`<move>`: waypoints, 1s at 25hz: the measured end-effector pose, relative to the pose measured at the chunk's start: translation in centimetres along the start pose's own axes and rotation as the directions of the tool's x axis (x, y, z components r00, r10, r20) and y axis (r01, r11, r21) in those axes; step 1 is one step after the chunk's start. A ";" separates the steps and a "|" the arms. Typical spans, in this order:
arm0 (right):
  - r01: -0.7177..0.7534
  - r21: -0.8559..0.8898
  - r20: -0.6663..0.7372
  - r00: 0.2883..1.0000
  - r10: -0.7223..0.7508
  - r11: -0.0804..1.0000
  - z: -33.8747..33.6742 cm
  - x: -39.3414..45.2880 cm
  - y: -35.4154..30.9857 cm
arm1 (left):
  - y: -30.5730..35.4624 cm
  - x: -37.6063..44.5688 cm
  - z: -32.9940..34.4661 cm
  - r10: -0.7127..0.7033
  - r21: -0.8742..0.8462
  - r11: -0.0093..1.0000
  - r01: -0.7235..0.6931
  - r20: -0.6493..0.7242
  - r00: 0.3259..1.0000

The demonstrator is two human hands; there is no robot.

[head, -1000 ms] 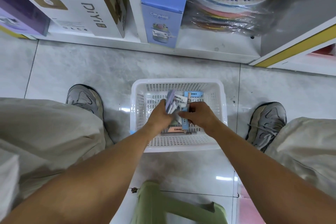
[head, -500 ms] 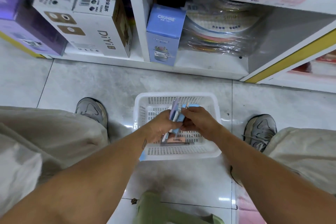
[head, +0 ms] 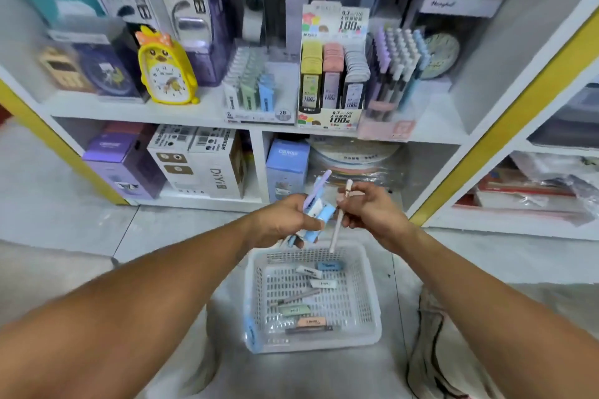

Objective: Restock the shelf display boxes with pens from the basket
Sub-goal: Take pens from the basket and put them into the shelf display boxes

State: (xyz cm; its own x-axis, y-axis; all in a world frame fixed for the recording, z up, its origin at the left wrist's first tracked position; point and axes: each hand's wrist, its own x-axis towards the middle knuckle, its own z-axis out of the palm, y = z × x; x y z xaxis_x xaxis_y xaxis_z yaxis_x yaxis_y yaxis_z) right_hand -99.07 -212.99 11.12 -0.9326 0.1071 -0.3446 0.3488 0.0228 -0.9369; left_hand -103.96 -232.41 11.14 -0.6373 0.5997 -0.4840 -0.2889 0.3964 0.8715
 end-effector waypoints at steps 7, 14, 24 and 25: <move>0.429 -0.377 0.084 0.899 -0.430 0.821 -3.3 -2.8 -14.7 | 12.7 -5.2 -2.3 0.127 -0.092 0.987 -0.129 -0.022 0.992; 0.489 -0.615 -0.169 0.685 -0.708 0.619 -9.0 -3.0 -23.5 | 20.0 -3.4 -1.9 0.136 -0.224 0.955 -0.194 -0.251 0.958; 0.416 -0.756 -0.062 0.722 -0.689 0.505 -10.6 0.3 -20.0 | 21.0 1.3 -0.4 0.096 -0.288 0.943 -0.168 -0.250 0.964; 0.413 -0.771 -0.039 0.730 -0.683 0.485 -10.6 0.4 -19.8 | 21.0 1.4 -0.4 0.097 -0.288 0.943 -0.169 -0.248 0.964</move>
State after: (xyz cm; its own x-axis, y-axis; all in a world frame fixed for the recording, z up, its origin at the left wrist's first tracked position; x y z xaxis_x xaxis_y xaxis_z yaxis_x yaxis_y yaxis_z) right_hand -105.37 -202.86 30.13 -0.9150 0.1015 0.3905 -0.1444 0.8213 -0.5520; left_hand -111.24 -223.55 28.78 -0.8197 0.4436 -0.3623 -0.3701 0.0724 0.9262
